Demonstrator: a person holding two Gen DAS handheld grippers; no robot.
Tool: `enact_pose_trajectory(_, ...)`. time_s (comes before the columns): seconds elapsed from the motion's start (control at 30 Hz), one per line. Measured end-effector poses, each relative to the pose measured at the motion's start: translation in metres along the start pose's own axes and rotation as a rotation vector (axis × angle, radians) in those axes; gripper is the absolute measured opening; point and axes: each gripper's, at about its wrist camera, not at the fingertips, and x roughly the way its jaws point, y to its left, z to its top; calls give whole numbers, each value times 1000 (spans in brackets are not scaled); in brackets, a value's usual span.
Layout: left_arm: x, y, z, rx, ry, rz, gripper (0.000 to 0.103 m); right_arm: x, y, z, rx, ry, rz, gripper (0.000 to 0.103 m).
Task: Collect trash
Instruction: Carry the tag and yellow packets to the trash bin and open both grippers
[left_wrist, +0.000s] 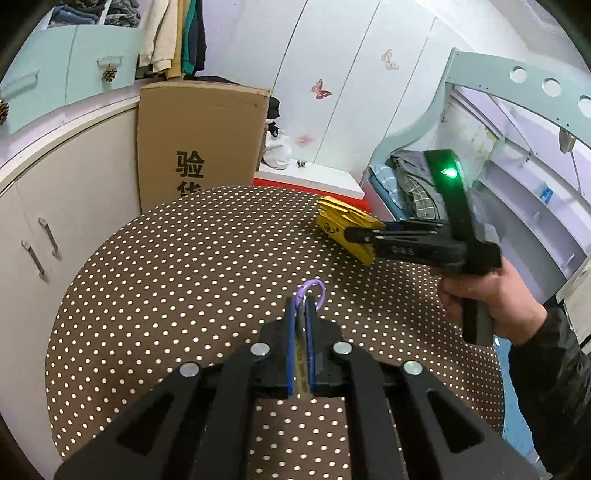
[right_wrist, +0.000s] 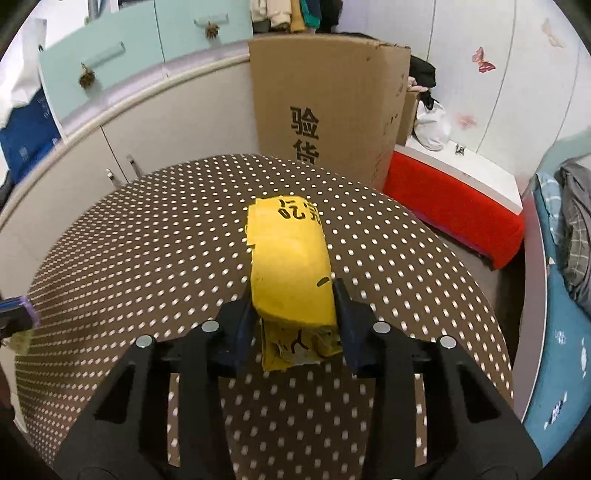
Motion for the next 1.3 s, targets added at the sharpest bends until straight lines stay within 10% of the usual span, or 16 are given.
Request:
enact_pose_trajectory(0.5, -4, -81, 20, 113, -31, -88, 5, -134, -57, -82, 265, -192, 139, 38)
enact_pose_trajectory(0.9, 2, -184, 38, 246, -54, -216, 5, -253, -139, -142, 449, -392, 44, 39)
enact_pose_trajectory(1.3, 37, -275, 30, 364, 11, -324, 5, -245, -224, -246, 722, -284, -97, 40)
